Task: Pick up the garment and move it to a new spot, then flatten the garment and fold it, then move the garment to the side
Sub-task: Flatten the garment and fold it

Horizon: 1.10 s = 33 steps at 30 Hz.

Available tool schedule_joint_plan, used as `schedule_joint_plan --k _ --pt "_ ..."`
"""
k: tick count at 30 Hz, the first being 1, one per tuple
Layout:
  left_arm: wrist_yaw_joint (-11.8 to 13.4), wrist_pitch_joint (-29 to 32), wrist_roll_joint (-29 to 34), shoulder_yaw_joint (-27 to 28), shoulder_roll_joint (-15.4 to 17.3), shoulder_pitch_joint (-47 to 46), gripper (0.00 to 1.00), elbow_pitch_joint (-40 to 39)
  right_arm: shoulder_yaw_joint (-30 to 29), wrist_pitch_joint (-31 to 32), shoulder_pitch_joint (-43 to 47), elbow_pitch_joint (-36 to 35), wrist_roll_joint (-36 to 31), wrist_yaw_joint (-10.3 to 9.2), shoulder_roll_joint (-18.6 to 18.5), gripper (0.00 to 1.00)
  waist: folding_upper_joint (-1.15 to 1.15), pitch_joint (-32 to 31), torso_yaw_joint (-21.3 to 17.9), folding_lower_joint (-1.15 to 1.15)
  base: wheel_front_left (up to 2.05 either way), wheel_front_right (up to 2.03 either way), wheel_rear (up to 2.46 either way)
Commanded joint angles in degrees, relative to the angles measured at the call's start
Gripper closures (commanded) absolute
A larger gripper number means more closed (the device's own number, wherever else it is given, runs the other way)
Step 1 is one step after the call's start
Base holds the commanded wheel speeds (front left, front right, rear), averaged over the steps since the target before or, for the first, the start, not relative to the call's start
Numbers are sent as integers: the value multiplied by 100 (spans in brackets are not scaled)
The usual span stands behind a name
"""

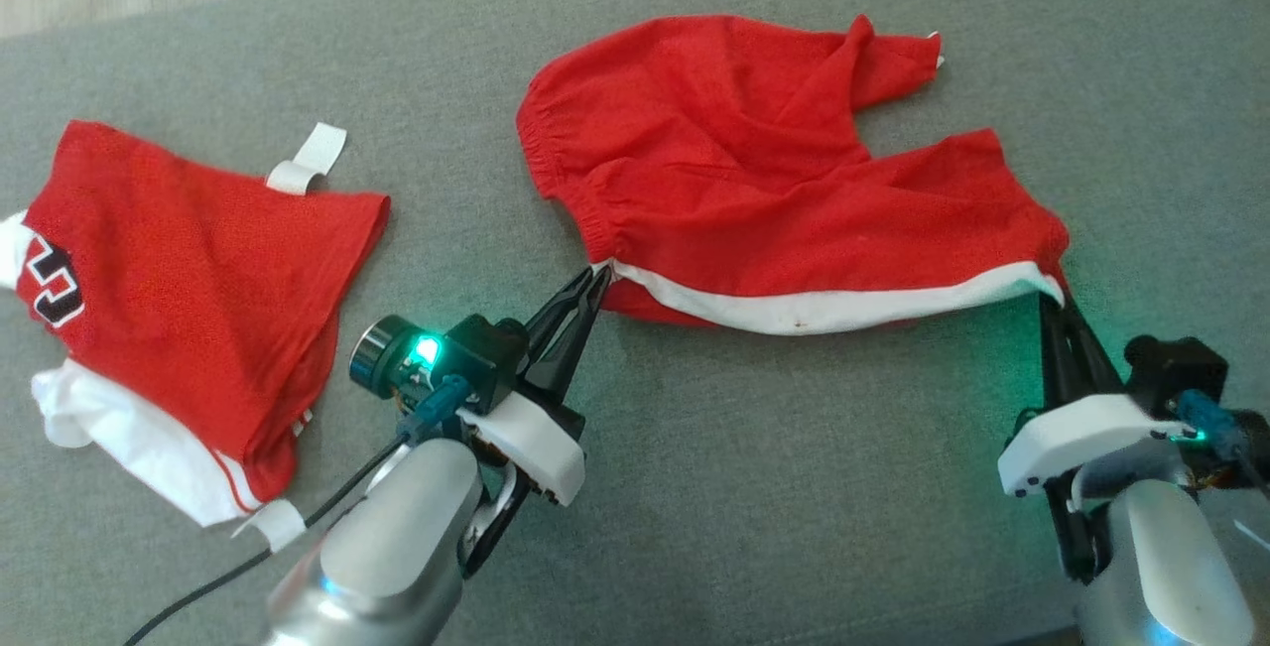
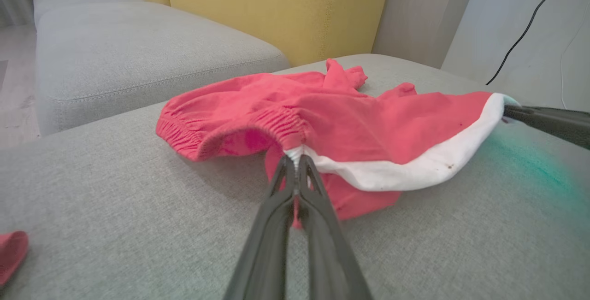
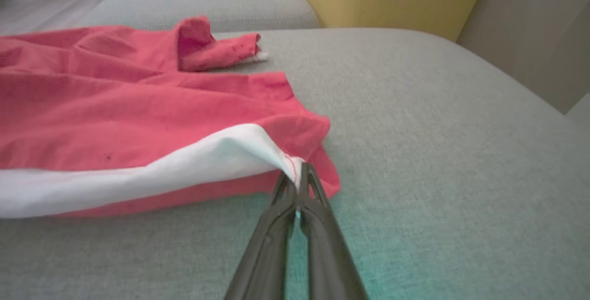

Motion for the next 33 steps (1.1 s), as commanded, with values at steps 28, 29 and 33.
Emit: schedule_joint_plan --k 28,29,33 --pt "-334 1413 -210 236 1551 -2982 100 -1000 695 90 -1904 -1840 134 -4 -83 100 0 -1133 -166 0 0 0 0" --pt "-334 1413 -210 236 1551 -2982 100 -1000 695 90 -1904 -1840 134 -4 -83 100 0 -1133 -166 0 0 0 0" --pt "-340 1476 -394 218 1590 -3235 100 -1011 647 105 -2054 -1928 103 -4 -85 100 0 -1304 -169 0 0 0 0"
